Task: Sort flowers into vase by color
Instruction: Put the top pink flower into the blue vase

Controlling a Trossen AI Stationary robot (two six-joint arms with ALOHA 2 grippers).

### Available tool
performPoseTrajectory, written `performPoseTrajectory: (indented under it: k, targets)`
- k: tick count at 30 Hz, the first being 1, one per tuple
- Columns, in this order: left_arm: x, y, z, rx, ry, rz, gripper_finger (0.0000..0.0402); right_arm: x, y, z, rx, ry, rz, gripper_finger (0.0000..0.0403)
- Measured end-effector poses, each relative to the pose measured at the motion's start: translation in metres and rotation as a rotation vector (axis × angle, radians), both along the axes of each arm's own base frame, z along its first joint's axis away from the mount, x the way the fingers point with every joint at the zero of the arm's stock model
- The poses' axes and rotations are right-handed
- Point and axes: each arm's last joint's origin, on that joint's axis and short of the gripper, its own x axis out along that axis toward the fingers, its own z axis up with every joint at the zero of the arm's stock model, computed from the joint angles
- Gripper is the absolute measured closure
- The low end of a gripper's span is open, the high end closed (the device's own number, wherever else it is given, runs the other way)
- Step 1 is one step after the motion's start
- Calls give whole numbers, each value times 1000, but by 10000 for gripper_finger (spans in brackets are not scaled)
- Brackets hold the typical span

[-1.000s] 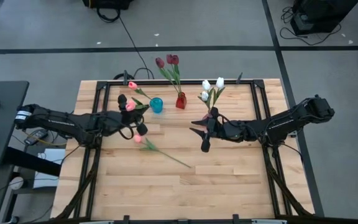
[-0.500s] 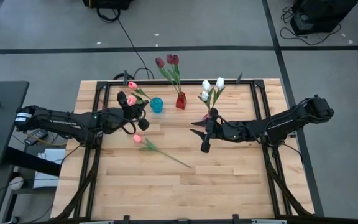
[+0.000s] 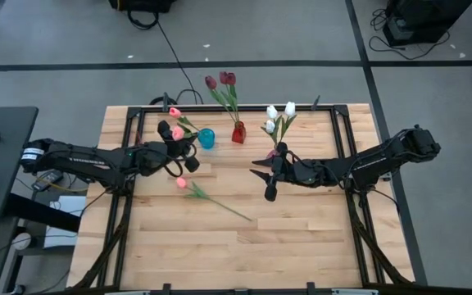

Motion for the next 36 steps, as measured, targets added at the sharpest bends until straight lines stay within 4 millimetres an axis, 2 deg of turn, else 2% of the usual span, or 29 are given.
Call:
performPoseTrajectory:
  k: [7,36]
  targets:
    - [9,5,-9,0,39,8,396,0,0,1,9,-10,-2,268]
    - [11,5,-4,32,11,0,396,0,0,1,22,-13,-4,268]
